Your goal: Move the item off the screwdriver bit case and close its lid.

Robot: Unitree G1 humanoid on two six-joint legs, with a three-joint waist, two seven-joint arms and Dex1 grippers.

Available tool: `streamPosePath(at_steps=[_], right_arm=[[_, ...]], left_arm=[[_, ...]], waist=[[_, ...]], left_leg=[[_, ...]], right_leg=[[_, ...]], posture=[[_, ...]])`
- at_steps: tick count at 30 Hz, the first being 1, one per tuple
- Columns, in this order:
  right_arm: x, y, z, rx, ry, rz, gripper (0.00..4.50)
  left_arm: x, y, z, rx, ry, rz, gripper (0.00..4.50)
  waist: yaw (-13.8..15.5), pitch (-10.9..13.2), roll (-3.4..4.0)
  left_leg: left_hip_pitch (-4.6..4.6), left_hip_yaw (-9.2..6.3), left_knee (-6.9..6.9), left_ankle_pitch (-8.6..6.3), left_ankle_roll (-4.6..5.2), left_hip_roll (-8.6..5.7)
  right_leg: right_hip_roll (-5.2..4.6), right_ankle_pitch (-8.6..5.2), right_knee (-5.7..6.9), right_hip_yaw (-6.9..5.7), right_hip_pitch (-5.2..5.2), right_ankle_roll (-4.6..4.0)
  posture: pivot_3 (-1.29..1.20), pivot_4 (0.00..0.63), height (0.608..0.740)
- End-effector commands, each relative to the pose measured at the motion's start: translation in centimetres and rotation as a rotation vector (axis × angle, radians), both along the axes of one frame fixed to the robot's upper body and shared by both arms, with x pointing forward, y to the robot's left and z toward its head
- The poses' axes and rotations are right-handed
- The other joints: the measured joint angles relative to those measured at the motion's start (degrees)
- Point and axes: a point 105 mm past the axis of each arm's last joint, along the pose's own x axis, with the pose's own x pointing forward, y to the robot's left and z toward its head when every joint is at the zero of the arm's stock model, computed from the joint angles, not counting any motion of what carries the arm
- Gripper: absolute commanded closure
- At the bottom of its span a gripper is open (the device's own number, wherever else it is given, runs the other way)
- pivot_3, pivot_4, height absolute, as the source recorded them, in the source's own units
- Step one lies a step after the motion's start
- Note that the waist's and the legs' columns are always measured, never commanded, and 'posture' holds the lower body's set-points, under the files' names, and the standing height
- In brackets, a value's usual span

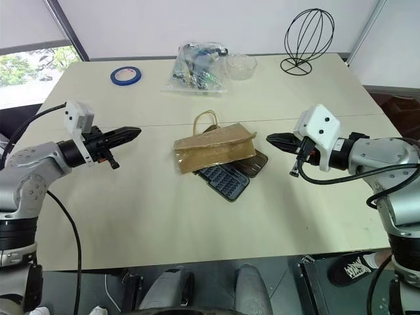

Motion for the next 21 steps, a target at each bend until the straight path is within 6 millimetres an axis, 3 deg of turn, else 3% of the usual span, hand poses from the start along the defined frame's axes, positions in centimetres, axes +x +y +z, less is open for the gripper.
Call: streamPosePath(at_steps=[1, 9, 12, 19, 21], right_arm=[[-0.1, 0.1, 0.6, -0.008, -0.037, 0.002, 4.45], [0.5, 0.3, 0.6, 0.0, -0.037, -0.019, 4.45], [1.1, 0.9, 0.2, -0.044, -0.053, -0.004, 3.65], [4.0, 1.6, 0.4, -0.146, -0.126, -0.027, 0.02], [4.4, 1.9, -0.2, -0.207, -0.127, -0.012, 0.02]], left_arm=[[-0.3, 0.1, 1.1, 0.009, -0.046, 0.008, 4.5], [-0.1, 0.2, 0.4, 0.007, -0.033, 0.025, 4.5], [0.0, 0.2, -0.2, 0.006, -0.022, 0.027, 4.5], [0.1, 0.2, -1.0, 0.016, -0.008, 0.028, 4.5], [0.2, 0.2, -1.0, 0.016, -0.012, 0.033, 4.5]], waist=[[0.01, 0.0, 0.0], [-0.05, 0.0, 0.0], [-0.11, 0.0, 0.0], [-0.1, 0.0, 0.0], [-0.02, 0.0, 0.0]], left_leg=[[0.0, 0.0, 0.0, 0.0, 0.0, 0.0], [0.0, 0.01, 0.0, 0.0, 0.0, 0.0], [0.0, 0.01, 0.0, 0.04, -0.07, 0.0], [-0.09, 0.05, 0.0, 0.14, -0.25, 0.0], [-0.22, 0.03, 0.01, 0.16, -0.29, -0.01]], right_leg=[[0.0, 0.0, 0.0, 0.0, 0.0, 0.0], [0.0, 0.0, 0.0, 0.0, 0.0, 0.0], [0.0, 0.0, 0.02, 0.01, -0.03, 0.0], [0.0, 0.0, 0.04, 0.03, -0.16, 0.0], [0.0, 0.0, 0.04, 0.02, -0.25, 0.0]], posture=[[0.0, 0.15, 0.74], [0.0, 0.15, 0.74], [0.0, 0.15, 0.74], [0.0, 0.15, 0.74], [0.0, 0.15, 0.74]])
